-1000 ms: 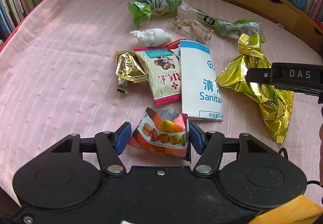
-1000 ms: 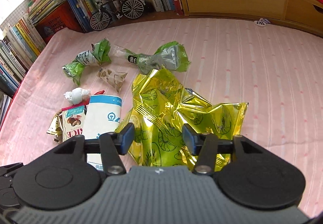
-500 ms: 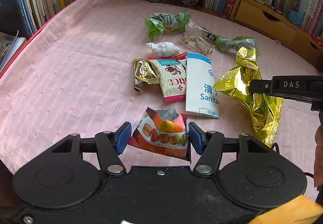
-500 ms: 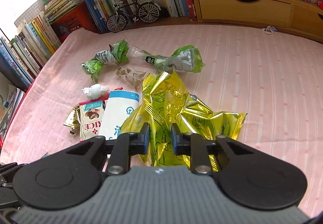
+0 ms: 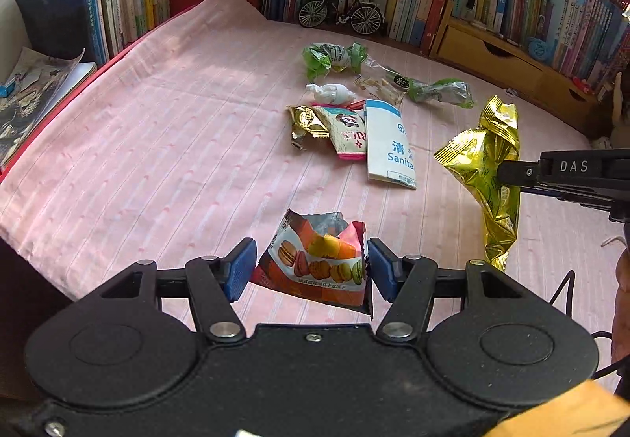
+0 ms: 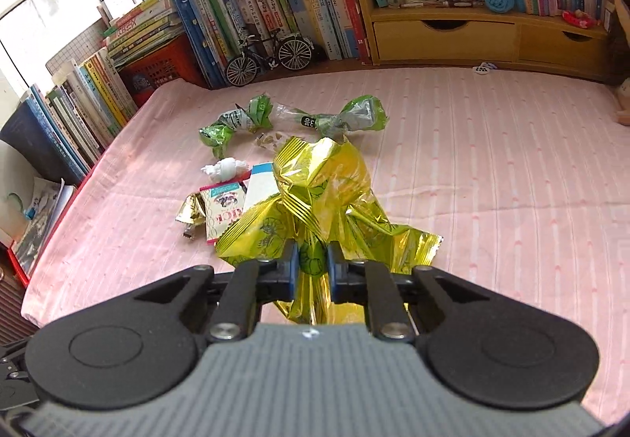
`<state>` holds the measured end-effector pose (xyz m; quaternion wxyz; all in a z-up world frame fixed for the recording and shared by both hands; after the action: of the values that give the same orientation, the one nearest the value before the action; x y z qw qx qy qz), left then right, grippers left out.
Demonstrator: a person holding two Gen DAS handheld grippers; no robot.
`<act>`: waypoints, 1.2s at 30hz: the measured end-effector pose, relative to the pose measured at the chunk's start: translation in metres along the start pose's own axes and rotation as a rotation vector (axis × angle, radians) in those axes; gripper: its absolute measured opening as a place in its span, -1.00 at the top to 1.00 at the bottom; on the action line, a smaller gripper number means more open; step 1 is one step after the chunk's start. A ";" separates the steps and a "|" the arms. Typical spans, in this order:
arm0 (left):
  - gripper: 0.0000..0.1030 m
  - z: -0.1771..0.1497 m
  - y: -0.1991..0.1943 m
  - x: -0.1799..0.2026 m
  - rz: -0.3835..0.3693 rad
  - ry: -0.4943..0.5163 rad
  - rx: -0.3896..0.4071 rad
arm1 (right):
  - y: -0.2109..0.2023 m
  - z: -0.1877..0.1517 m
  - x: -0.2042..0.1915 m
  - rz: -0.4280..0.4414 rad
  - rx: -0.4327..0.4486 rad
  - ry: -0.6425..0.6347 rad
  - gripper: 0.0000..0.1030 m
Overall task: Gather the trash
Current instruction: 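Lift the gold foil bag with the right tool while the left tool grasps the macaron packet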
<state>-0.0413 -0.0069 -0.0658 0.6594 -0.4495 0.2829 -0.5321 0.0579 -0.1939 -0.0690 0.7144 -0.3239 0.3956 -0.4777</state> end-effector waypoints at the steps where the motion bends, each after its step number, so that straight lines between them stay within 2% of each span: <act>1: -0.14 -0.006 -0.004 -0.005 -0.001 -0.005 -0.001 | 0.000 -0.006 -0.004 -0.020 -0.009 -0.019 0.29; 2: -0.14 -0.010 -0.008 -0.009 0.000 -0.008 -0.002 | -0.001 -0.011 -0.008 -0.037 -0.012 -0.033 -0.10; 4: -0.14 -0.019 -0.013 -0.016 0.006 -0.009 -0.005 | 0.000 -0.021 -0.013 -0.058 -0.017 -0.062 -0.55; 5: -0.14 -0.022 -0.015 -0.019 0.011 -0.009 -0.007 | 0.001 -0.027 -0.017 -0.065 -0.025 -0.097 -0.64; 10: -0.14 -0.025 -0.014 -0.027 0.025 -0.040 -0.016 | 0.015 -0.050 -0.038 -0.101 -0.066 -0.293 -0.74; 17: -0.14 -0.018 0.002 -0.030 0.047 -0.079 -0.038 | 0.050 -0.061 -0.060 -0.166 -0.120 -0.466 -0.75; 20: -0.14 -0.016 0.012 -0.030 0.050 -0.104 -0.053 | 0.062 -0.059 -0.061 -0.180 -0.144 -0.498 -0.71; 21: -0.14 -0.016 0.016 -0.030 0.051 -0.112 -0.058 | 0.064 -0.058 -0.061 -0.181 -0.149 -0.497 -0.67; 23: -0.14 -0.015 0.020 -0.029 0.050 -0.122 -0.064 | 0.066 -0.056 -0.059 -0.184 -0.155 -0.484 -0.38; 26: -0.14 -0.014 0.025 -0.028 0.044 -0.132 -0.067 | 0.063 -0.053 -0.057 -0.167 -0.141 -0.470 -0.16; 36: -0.14 -0.019 0.020 -0.037 0.027 -0.137 -0.064 | 0.043 -0.046 -0.061 -0.106 -0.105 -0.375 0.09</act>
<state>-0.0584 0.0237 -0.0958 0.6696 -0.5019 0.2600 -0.4819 0.0219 -0.1258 -0.1114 0.7314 -0.4644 0.2626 -0.4248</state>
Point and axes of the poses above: each gripper's, at about its wrist camera, not at the fingertips, and y roughly the way its jaws point, x to its right, z to its top, the point moved 3 cm from there along y, roughly the way its jaws point, and after that the axes turned 10 degrees about -x, right-handed, at the moved point
